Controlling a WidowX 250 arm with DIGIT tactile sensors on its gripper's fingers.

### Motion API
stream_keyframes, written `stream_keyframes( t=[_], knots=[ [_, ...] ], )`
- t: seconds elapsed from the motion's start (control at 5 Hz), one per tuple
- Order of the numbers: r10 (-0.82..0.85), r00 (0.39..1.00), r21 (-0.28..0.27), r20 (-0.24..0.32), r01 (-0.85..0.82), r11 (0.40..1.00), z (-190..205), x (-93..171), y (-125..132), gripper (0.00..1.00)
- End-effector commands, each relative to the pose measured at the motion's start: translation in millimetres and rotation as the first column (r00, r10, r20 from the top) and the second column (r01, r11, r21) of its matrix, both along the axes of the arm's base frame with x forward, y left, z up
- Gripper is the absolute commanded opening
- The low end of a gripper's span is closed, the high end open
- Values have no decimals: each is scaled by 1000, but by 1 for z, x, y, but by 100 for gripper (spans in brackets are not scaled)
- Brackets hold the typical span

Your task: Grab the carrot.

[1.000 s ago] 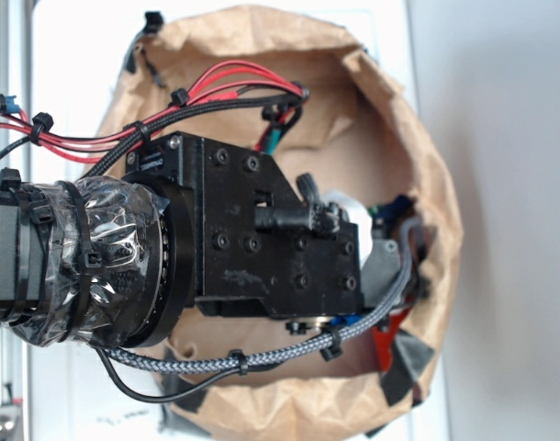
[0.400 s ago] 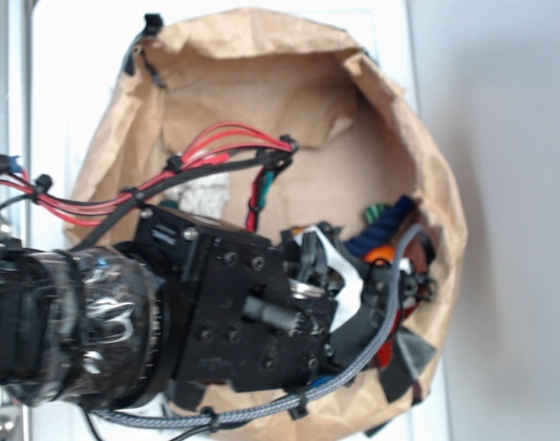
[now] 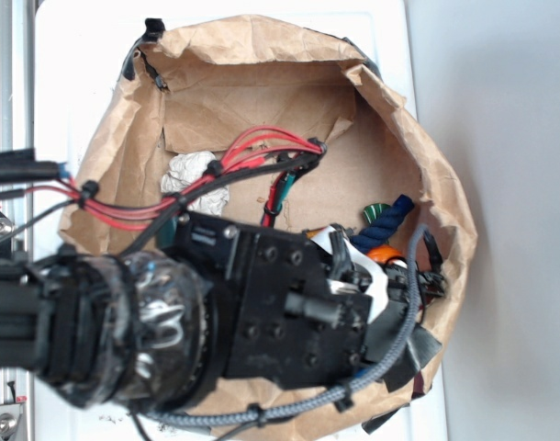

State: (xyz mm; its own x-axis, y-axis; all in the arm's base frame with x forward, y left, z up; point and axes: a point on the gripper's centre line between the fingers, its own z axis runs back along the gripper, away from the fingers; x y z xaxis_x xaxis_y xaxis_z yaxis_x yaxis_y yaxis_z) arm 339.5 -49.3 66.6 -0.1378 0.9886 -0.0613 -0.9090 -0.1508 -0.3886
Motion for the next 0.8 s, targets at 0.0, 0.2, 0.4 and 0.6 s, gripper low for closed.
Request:
stream_keyframes(
  t=[0.0,0.2,0.4,0.6],
  knots=[
    [8,996,-115,84,2,993,46,0,16,100],
    [50,994,-141,97,-36,989,38,4,7,100],
    [90,991,-84,97,-82,993,25,15,-2,100],
    [109,990,-29,86,-107,994,12,21,0,100]
  ],
)
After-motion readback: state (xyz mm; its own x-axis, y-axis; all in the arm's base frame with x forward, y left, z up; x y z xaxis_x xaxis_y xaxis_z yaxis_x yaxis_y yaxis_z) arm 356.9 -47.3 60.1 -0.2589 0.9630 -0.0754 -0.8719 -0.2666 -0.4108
